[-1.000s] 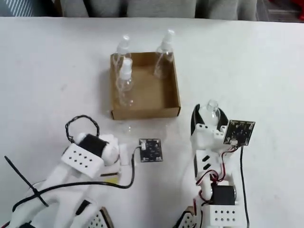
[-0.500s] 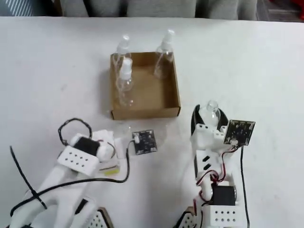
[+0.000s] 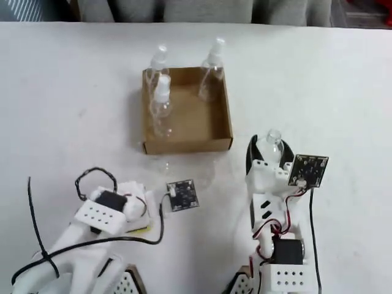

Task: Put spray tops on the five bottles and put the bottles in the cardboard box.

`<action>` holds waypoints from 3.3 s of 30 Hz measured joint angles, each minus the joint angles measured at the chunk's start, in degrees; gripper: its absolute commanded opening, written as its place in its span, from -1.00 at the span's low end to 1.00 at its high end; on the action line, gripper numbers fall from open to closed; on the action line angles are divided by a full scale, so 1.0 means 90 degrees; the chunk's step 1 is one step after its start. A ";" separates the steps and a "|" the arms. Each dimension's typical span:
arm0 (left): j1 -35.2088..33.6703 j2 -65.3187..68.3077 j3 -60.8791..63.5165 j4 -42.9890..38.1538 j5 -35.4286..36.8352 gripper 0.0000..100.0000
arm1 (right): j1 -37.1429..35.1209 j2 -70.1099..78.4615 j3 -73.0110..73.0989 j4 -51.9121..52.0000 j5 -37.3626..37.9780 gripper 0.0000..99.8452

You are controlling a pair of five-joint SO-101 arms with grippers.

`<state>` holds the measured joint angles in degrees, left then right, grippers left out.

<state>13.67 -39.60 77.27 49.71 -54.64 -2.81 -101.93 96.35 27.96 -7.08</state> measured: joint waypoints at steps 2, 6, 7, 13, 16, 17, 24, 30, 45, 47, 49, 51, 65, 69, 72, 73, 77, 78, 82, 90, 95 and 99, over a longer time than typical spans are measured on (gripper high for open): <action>0.0010 0.0000 0.0049 0.0010 0.0000 -0.92 | 0.0000 0.0000 0.0000 0.0000 0.0000 -0.97; 0.0010 0.0000 0.0049 0.0010 0.0117 -0.96 | 0.0000 0.0000 0.0000 0.0000 0.0000 -0.97; 0.0010 0.0000 0.0049 0.0010 0.0186 -0.96 | 0.0000 0.0000 0.0000 0.0000 0.0000 -0.97; -0.0117 0.0010 -0.0821 0.0967 0.0576 -0.96 | 0.0000 0.0000 0.0000 0.0000 0.0000 -0.97; -0.0127 0.0010 -0.1680 0.2071 0.0645 -0.96 | 0.0000 0.0000 0.0000 0.0000 0.0000 -0.97; -0.0127 0.0010 -0.1963 0.2413 0.0664 -0.96 | 0.0000 0.0000 0.0000 0.0000 0.0000 -0.97; -0.0127 0.0010 -0.3702 0.3429 0.2168 -0.96 | -0.0381 0.0000 0.0000 0.0000 0.0000 -0.97; 0.0029 0.0010 -0.4611 0.2657 0.4552 -0.96 | -0.1495 0.0000 0.0000 -0.0322 0.0000 -0.97; 0.0098 -0.0078 -0.5958 0.0547 0.7062 -0.96 | -0.2725 0.0000 0.0000 -0.0625 0.0000 -0.97; 0.0176 -0.0361 -0.5958 0.0195 0.7355 -0.96 | -0.2725 0.0000 0.0000 -0.0625 0.0000 -0.97; 0.0303 -0.0723 -0.5958 -0.0303 0.7619 -0.96 | -0.2725 0.0000 0.0000 -0.0625 0.0000 -0.97; 0.0508 -0.1094 -0.5958 -0.0821 0.7756 -0.96 | -0.2725 0.0000 0.0000 -0.0625 0.0000 -0.97; 0.1621 -0.1455 -0.5304 -0.3038 0.8234 -0.96 | -0.2725 0.0000 0.0000 -0.0166 0.0000 -0.97; 0.1612 -0.1455 -0.5304 -0.3077 0.8742 -0.96 | -0.2725 0.0000 0.0000 -0.0166 0.0000 -0.97; 0.1612 -0.1465 -0.5060 -0.3272 0.8801 -0.96 | -0.2725 0.0000 0.0000 -0.0166 0.0000 -0.97; 0.1612 -0.1465 -0.4913 -0.3419 0.8811 -0.96 | -0.2745 0.0000 0.0000 -0.0166 0.0000 -0.97; 0.1612 -0.1455 -0.4278 -0.4083 0.8830 -0.96 | -0.2755 0.0000 0.0000 -0.0166 0.0000 -0.97; 0.1612 -0.1455 -0.4171 -0.4181 0.8830 -0.96 | -0.2755 0.0000 0.0000 -0.0166 0.0000 -0.97; 0.1612 -0.1455 -0.4073 -0.4317 0.8840 -0.96 | -0.2764 0.0000 0.0000 -0.0166 0.0000 -0.97; 0.1641 -0.1358 -0.4073 -0.4513 0.8869 -0.96 | -0.2764 0.0000 0.0000 -0.0166 0.0000 -0.97; 0.1641 -0.1026 -0.3907 -0.4630 0.8879 -0.96 | -0.2764 0.0000 0.0000 -0.0166 0.0000 -0.97; 0.1641 -0.1035 -0.3702 -0.4786 0.8977 -0.96 | -0.2764 0.0000 0.0000 -0.0166 0.0000 -0.97</action>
<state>28.44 -48.92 43.96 6.64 26.15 -27.69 -101.93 96.35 26.46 -7.08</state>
